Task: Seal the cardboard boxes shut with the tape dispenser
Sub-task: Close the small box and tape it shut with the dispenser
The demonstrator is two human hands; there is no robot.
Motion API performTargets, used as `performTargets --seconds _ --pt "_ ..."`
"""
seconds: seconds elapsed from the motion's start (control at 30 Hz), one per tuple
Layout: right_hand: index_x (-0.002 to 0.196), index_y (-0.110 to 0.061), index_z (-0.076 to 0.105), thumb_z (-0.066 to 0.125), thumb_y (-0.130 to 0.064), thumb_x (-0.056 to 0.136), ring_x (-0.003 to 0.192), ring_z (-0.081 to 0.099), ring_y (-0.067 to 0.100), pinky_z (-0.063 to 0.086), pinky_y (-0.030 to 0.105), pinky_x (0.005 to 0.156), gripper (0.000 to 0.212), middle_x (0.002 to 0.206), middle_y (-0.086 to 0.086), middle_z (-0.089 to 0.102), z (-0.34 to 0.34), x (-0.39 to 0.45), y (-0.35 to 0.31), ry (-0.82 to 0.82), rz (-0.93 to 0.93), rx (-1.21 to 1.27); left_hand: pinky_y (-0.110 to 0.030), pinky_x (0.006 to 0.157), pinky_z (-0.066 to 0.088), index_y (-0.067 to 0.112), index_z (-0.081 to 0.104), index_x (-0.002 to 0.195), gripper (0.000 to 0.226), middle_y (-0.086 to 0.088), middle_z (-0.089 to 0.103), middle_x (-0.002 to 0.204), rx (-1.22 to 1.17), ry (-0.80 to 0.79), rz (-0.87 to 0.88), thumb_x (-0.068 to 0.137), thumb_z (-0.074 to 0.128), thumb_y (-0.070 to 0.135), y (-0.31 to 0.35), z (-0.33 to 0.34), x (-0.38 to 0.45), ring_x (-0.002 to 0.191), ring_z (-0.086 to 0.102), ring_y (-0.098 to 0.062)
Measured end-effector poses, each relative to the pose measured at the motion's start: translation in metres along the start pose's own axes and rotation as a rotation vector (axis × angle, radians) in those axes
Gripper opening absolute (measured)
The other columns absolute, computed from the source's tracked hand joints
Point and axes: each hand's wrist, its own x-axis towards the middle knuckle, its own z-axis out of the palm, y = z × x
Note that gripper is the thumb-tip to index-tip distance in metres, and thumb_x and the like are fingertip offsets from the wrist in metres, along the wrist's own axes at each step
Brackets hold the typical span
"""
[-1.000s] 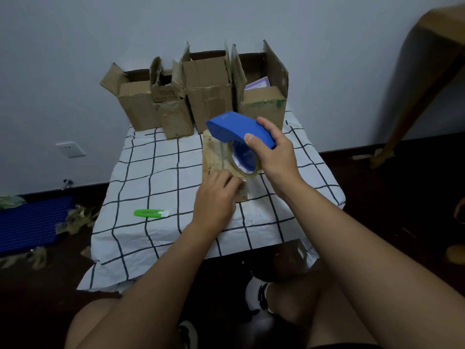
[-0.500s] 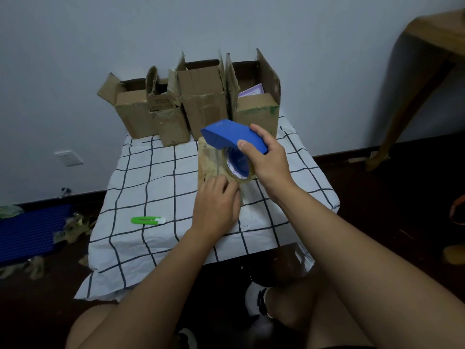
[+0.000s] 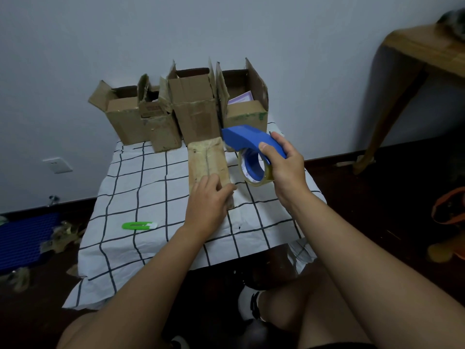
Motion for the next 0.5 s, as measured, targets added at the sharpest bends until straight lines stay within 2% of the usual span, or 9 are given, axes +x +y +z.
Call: performTargets --seconds 0.07,0.2,0.27,0.4,0.5 --pt "0.131 -0.025 0.061 0.077 -0.027 0.086 0.1 0.064 -0.001 0.051 0.01 0.076 0.048 0.121 -0.011 0.06 0.0 -0.002 0.0 -0.004 -0.004 -0.006 -0.034 0.056 0.032 0.01 0.07 0.091 0.02 -0.01 0.043 0.075 -0.014 -0.021 0.001 0.078 0.059 0.001 -0.003 -0.001 0.001 0.066 0.043 -0.027" --pt "0.132 -0.025 0.06 0.076 -0.028 0.086 0.104 0.063 0.002 0.051 0.011 0.078 0.048 0.123 -0.01 0.06 0.0 -0.004 -0.001 -0.009 -0.002 -0.011 -0.034 0.054 0.031 0.007 0.064 0.081 0.028 -0.007 0.038 0.073 0.003 -0.057 0.03 0.064 0.066 -0.016 -0.002 0.0 0.009 0.067 0.039 -0.025" --pt "0.131 -0.025 0.061 0.077 -0.027 0.086 0.102 0.064 -0.001 0.051 0.011 0.078 0.048 0.121 -0.012 0.06 0.0 -0.006 -0.001 -0.007 -0.005 -0.008 -0.034 0.054 0.033 0.007 0.066 0.085 0.028 -0.008 0.041 0.073 0.002 -0.057 0.062 0.066 0.068 -0.014 -0.003 -0.001 0.007 0.066 0.042 -0.026" --pt "0.133 -0.024 0.06 0.076 -0.025 0.087 0.104 0.063 0.003 0.052 0.012 0.078 0.048 0.123 -0.01 0.06 0.0 -0.007 -0.005 -0.001 -0.01 -0.001 -0.035 0.056 0.042 0.009 0.069 0.116 0.03 -0.008 0.052 0.08 -0.032 -0.031 0.073 0.087 0.065 0.004 -0.01 -0.003 -0.003 0.069 0.048 -0.027" --pt "0.131 -0.024 0.06 0.076 -0.024 0.088 0.107 0.062 0.006 0.052 0.011 0.078 0.046 0.124 -0.009 0.059 0.003 -0.006 -0.008 -0.013 -0.015 0.013 -0.04 0.059 0.049 0.006 0.071 0.109 0.024 -0.014 0.059 0.089 -0.045 0.019 -0.031 0.085 0.071 0.005 -0.012 -0.002 -0.008 0.076 0.056 -0.033"
